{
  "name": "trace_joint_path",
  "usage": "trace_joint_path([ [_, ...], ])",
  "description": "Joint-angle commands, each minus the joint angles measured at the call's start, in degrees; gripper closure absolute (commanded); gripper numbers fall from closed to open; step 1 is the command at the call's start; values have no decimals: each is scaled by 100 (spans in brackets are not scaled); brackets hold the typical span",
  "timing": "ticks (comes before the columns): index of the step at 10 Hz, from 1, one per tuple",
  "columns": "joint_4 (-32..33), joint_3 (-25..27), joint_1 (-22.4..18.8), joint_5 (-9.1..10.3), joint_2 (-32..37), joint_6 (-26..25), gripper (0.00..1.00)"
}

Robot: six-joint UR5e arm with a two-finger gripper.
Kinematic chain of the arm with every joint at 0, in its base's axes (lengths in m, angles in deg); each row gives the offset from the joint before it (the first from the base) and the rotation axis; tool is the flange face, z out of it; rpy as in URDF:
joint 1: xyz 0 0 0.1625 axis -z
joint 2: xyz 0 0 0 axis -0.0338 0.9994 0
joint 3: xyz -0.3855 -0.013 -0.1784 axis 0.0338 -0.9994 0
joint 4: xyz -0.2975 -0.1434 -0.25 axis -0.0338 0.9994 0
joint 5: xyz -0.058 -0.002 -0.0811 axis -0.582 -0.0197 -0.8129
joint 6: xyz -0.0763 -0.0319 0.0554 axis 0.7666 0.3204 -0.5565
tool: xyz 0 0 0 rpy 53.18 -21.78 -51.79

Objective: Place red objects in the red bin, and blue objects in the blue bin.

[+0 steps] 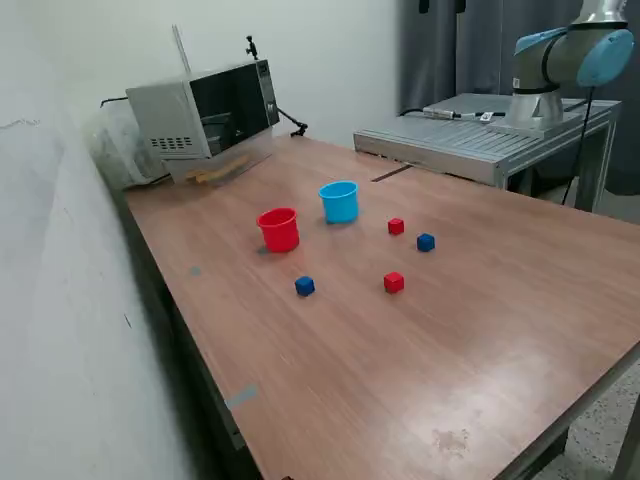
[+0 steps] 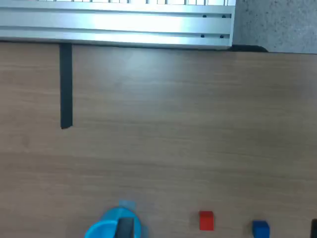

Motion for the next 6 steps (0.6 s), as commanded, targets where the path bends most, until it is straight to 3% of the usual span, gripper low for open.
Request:
trace_joint_path([
  [1, 17, -9, -70, 0, 9, -52, 0],
  [5, 53, -70, -70, 26, -17, 0, 0],
  [6, 53, -96, -70, 157, -26, -44, 0],
])
